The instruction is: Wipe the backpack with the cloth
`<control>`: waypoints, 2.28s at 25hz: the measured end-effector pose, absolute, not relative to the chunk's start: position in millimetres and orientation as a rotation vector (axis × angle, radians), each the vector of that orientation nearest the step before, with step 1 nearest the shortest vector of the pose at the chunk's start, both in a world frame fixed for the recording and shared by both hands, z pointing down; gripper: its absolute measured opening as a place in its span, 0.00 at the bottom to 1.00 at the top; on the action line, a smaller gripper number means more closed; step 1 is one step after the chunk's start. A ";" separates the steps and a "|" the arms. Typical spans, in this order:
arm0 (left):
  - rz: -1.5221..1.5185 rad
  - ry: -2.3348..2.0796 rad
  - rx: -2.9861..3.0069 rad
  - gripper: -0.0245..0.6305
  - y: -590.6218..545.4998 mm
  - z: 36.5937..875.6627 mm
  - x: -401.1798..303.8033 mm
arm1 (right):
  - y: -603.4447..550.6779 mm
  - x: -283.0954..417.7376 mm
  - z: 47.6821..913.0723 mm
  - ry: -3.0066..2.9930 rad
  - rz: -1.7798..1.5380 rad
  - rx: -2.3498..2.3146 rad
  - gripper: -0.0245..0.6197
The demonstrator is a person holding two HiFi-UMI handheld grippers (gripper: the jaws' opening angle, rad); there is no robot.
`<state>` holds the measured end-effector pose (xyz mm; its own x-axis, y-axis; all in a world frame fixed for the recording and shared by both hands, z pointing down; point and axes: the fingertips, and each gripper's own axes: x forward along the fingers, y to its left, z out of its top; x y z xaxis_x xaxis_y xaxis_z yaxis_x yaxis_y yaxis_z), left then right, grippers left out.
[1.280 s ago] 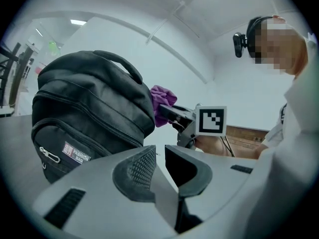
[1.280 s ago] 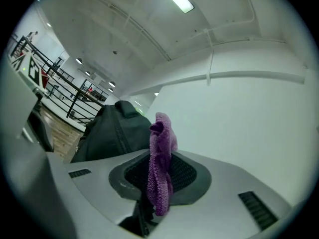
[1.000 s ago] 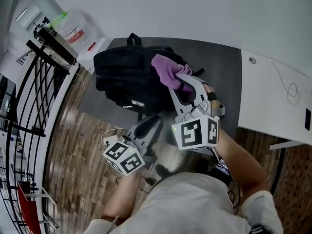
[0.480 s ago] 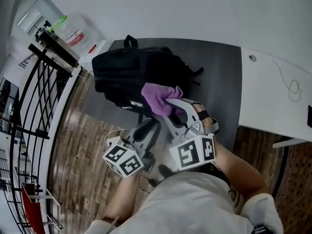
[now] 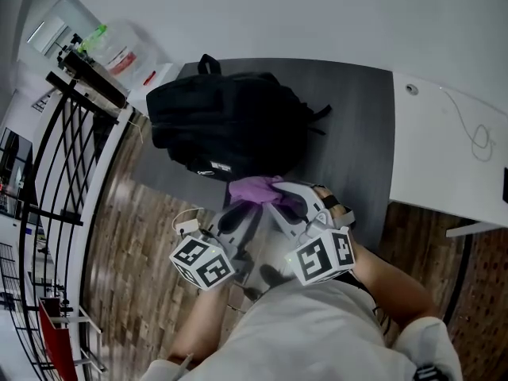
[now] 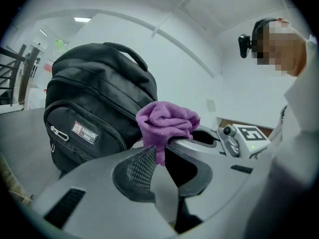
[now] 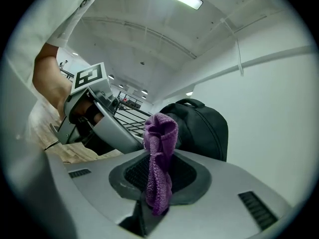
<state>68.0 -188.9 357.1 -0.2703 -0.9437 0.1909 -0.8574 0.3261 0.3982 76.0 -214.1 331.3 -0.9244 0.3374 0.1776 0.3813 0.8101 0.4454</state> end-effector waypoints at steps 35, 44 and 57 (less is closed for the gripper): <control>-0.166 -2.193 1.625 0.12 -235.1 352.8 42.5 | -346.5 -28.4 311.7 -3.038 -0.669 0.045 0.16; -0.165 -2.157 1.643 0.12 -234.7 361.3 47.9 | -302.3 -23.0 353.4 -2.977 -0.658 -0.130 0.16; -0.171 -2.171 1.611 0.12 -221.6 365.3 48.2 | -275.0 -21.9 363.8 -2.876 -0.803 -0.393 0.16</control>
<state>48.2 -221.6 365.3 -0.2328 -0.9358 0.2648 -0.8829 0.3175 0.3459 -21.9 -275.0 363.8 -0.9576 0.2138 0.1932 0.2830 0.8243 0.4903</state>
